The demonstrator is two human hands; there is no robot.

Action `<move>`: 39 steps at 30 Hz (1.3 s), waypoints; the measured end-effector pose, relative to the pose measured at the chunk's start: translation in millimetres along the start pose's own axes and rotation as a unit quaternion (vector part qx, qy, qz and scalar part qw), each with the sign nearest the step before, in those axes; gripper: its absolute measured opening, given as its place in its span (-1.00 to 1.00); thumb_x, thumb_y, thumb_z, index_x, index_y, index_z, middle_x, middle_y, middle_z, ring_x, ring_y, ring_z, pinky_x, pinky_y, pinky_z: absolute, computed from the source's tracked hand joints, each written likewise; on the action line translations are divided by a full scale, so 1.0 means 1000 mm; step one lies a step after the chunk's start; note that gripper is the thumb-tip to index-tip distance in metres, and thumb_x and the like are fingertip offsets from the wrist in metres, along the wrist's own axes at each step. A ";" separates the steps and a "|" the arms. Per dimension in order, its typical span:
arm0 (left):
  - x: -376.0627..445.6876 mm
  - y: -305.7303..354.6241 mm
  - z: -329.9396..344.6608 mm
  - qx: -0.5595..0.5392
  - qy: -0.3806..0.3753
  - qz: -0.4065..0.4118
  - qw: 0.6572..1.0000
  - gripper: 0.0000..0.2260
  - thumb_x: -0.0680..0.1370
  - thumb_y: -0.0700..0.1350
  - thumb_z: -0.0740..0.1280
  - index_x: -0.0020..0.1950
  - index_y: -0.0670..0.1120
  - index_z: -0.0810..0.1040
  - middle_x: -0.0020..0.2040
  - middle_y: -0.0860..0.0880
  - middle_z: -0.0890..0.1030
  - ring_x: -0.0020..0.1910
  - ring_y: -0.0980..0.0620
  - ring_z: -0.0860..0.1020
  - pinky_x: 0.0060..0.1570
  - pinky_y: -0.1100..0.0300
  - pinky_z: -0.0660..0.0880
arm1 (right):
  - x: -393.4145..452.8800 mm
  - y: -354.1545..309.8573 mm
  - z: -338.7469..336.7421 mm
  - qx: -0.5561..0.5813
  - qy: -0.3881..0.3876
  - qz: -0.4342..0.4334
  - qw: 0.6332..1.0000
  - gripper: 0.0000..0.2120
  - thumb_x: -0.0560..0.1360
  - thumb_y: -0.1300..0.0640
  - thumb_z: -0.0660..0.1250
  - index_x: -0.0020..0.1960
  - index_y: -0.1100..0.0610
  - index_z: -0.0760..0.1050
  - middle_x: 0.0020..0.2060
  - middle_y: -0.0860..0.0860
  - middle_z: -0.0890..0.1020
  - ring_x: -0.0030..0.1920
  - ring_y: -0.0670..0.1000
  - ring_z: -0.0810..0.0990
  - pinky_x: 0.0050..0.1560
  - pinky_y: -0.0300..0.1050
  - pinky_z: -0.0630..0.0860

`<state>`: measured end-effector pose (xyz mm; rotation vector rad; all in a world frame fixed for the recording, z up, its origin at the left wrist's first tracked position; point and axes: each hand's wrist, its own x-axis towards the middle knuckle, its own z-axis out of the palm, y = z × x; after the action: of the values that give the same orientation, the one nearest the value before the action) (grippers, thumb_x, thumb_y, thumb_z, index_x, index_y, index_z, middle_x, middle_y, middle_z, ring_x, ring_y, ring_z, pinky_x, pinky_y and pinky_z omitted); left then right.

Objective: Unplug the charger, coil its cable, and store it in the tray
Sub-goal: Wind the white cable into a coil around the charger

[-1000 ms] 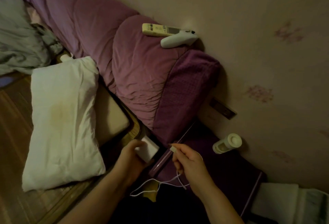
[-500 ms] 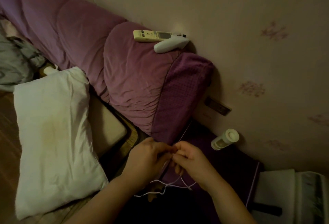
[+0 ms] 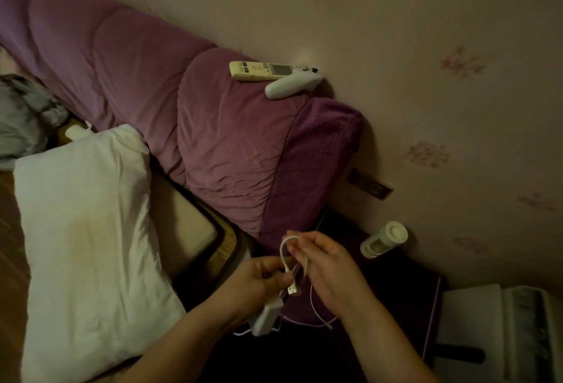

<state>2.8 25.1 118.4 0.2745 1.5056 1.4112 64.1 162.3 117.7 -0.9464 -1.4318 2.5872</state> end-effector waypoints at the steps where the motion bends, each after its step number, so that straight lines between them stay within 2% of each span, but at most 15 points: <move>1: 0.000 0.002 0.001 0.001 0.005 0.008 1.000 -0.78 0.52 -0.32 0.26 -0.01 -0.06 0.63 -0.32 0.06 0.71 -0.30 0.21 0.62 -0.31 0.43 0.52 | 0.000 0.003 0.007 0.007 0.001 0.002 1.000 -0.81 0.51 0.29 0.29 -0.16 0.13 0.66 -0.05 0.02 0.71 -0.04 -0.09 0.68 -0.03 -0.24 0.57; 5: -0.002 0.006 0.004 -0.015 0.041 0.016 0.999 -0.73 0.52 -0.29 0.27 -0.29 -0.06 0.64 -0.43 0.05 0.68 -0.41 0.20 0.56 -0.40 0.44 0.47 | 0.001 0.004 0.018 -0.092 0.002 -0.028 0.995 -0.90 0.44 0.19 0.40 -0.12 0.11 0.70 0.17 -0.16 0.61 0.06 -0.17 0.66 -0.10 -0.30 0.58; 7: -0.003 0.005 0.005 -0.015 0.040 0.016 0.999 -0.73 0.52 -0.27 0.28 -0.30 -0.04 0.66 -0.44 0.07 0.67 -0.43 0.23 0.54 -0.42 0.45 0.44 | 0.002 0.002 0.016 -0.088 -0.003 -0.026 0.996 -0.90 0.40 0.16 0.44 -0.10 0.11 0.71 0.17 -0.17 0.62 0.03 -0.13 0.68 -0.17 -0.31 0.59; 11: -0.003 0.007 0.008 -0.003 0.032 0.030 0.999 -0.72 0.52 -0.30 0.26 -0.31 -0.07 0.65 -0.39 0.06 0.69 -0.36 0.21 0.59 -0.34 0.45 0.48 | 0.000 0.000 0.014 -0.079 -0.037 0.009 0.996 -0.61 0.23 -0.07 0.51 0.02 0.06 0.67 0.02 -0.03 0.73 -0.03 -0.02 0.71 -0.19 -0.21 0.58; 13: -0.002 0.010 0.008 -0.016 0.054 0.041 0.998 -0.74 0.53 -0.28 0.24 -0.29 -0.09 0.64 -0.36 0.03 0.70 -0.33 0.15 0.59 -0.31 0.42 0.50 | -0.001 0.003 0.013 -0.115 -0.069 0.015 0.991 -0.50 0.27 -0.27 0.45 0.10 -0.02 0.63 0.04 -0.02 0.72 0.07 -0.06 0.68 -0.06 -0.19 0.56; 15: -0.001 0.013 0.004 -0.084 0.075 0.028 0.993 -0.78 0.54 -0.25 0.23 -0.19 -0.17 0.64 -0.30 -0.03 0.71 -0.31 0.08 0.62 -0.33 0.36 0.55 | -0.002 0.006 0.009 -0.138 -0.103 0.035 0.984 -0.41 0.33 -0.42 0.22 0.17 -0.06 0.58 0.15 -0.05 0.67 0.21 -0.07 0.59 0.20 -0.04 0.50; 18: 0.000 0.011 0.002 -0.175 0.079 -0.010 0.981 -0.80 0.55 -0.21 0.21 -0.04 -0.20 0.63 -0.17 -0.16 0.69 -0.24 -0.03 0.63 -0.31 0.26 0.58 | -0.001 0.003 0.000 -0.168 -0.130 0.078 0.974 -0.29 0.34 -0.47 -0.01 0.22 -0.07 0.54 0.23 -0.03 0.62 0.29 -0.01 0.53 0.38 0.14 0.35; 22: -0.003 0.004 0.010 -0.208 0.071 -0.034 0.975 -0.82 0.46 -0.14 0.27 -0.09 -0.12 0.67 -0.21 -0.09 0.71 -0.26 0.03 0.65 -0.33 0.30 0.60 | -0.006 -0.001 -0.004 -0.246 -0.180 0.102 0.947 -0.44 0.41 -0.43 -0.01 0.18 -0.21 0.54 0.21 -0.19 0.60 0.27 -0.28 0.48 0.37 -0.25 0.28; 24: -0.002 0.006 0.006 -0.210 0.074 -0.037 0.974 -0.84 0.42 -0.11 0.30 -0.16 -0.10 0.66 -0.29 -0.07 0.70 -0.31 0.03 0.64 -0.33 0.26 0.59 | -0.006 0.004 -0.006 -0.253 -0.184 0.122 0.942 -0.52 0.41 -0.40 -0.02 0.10 -0.27 0.55 0.12 -0.32 0.60 0.15 -0.45 0.48 0.20 -0.50 0.32; 25: -0.001 0.008 0.003 -0.204 0.083 -0.035 0.975 -0.86 0.45 -0.12 0.29 -0.18 -0.10 0.63 -0.33 -0.08 0.68 -0.36 0.02 0.61 -0.35 0.25 0.58 | -0.006 0.008 -0.009 -0.244 -0.185 0.136 0.942 -0.50 0.45 -0.35 -0.04 0.09 -0.20 0.57 0.08 -0.28 0.63 0.11 -0.42 0.52 0.14 -0.51 0.37; 28: 0.003 0.011 -0.006 -0.094 0.147 -0.010 0.985 -0.81 0.56 -0.18 0.22 -0.21 -0.15 0.56 -0.35 -0.10 0.59 -0.36 0.02 0.53 -0.32 0.23 0.49 | -0.006 0.013 -0.016 -0.263 -0.174 0.122 0.941 -0.52 0.58 -0.18 -0.02 0.01 0.03 0.60 -0.12 -0.03 0.70 -0.05 -0.16 0.62 0.16 -0.19 0.47; 31: 0.007 0.008 -0.010 0.095 0.192 0.038 0.976 -0.73 0.55 -0.26 0.23 -0.33 -0.08 0.51 -0.47 0.05 0.53 -0.54 0.29 0.44 -0.48 0.47 0.37 | -0.007 0.005 -0.023 -0.392 -0.201 0.065 0.895 -0.87 0.54 0.08 0.29 -0.18 -0.03 0.51 -0.34 -0.12 0.55 -0.35 -0.23 0.51 -0.16 -0.23 0.47; 34: 0.010 0.002 -0.011 0.221 0.192 0.060 0.954 -0.63 0.51 -0.28 0.29 -0.46 0.04 0.44 -0.57 0.08 0.46 -0.60 0.31 0.43 -0.53 0.50 0.31 | -0.005 -0.008 -0.024 -0.515 -0.214 0.016 0.830 -0.93 0.41 0.17 0.42 -0.13 0.03 0.59 -0.32 -0.09 0.57 -0.37 -0.24 0.48 -0.28 -0.29 0.47; 37: 0.011 -0.005 -0.014 0.320 0.143 0.053 0.935 -0.59 0.51 -0.20 0.32 -0.51 0.08 0.39 -0.56 0.09 0.44 -0.55 0.30 0.45 -0.46 0.44 0.30 | -0.002 -0.030 -0.024 -0.618 -0.178 -0.076 0.762 -0.87 0.31 0.09 0.48 -0.15 0.03 0.62 -0.26 -0.03 0.65 -0.27 -0.14 0.60 -0.19 -0.13 0.58; 39: 0.009 -0.005 -0.017 0.307 0.096 0.041 0.946 -0.64 0.52 -0.19 0.31 -0.48 0.05 0.45 -0.58 0.12 0.49 -0.53 0.29 0.43 -0.42 0.43 0.30 | -0.001 -0.042 -0.025 -0.617 -0.152 -0.136 0.760 -0.87 0.30 0.11 0.51 -0.16 0.02 0.62 -0.19 0.01 0.63 -0.20 -0.09 0.62 -0.14 -0.13 0.59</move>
<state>-11.8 19.6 106.8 0.5980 2.0982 1.0144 66.9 205.2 141.5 -0.1821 -3.1207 1.3465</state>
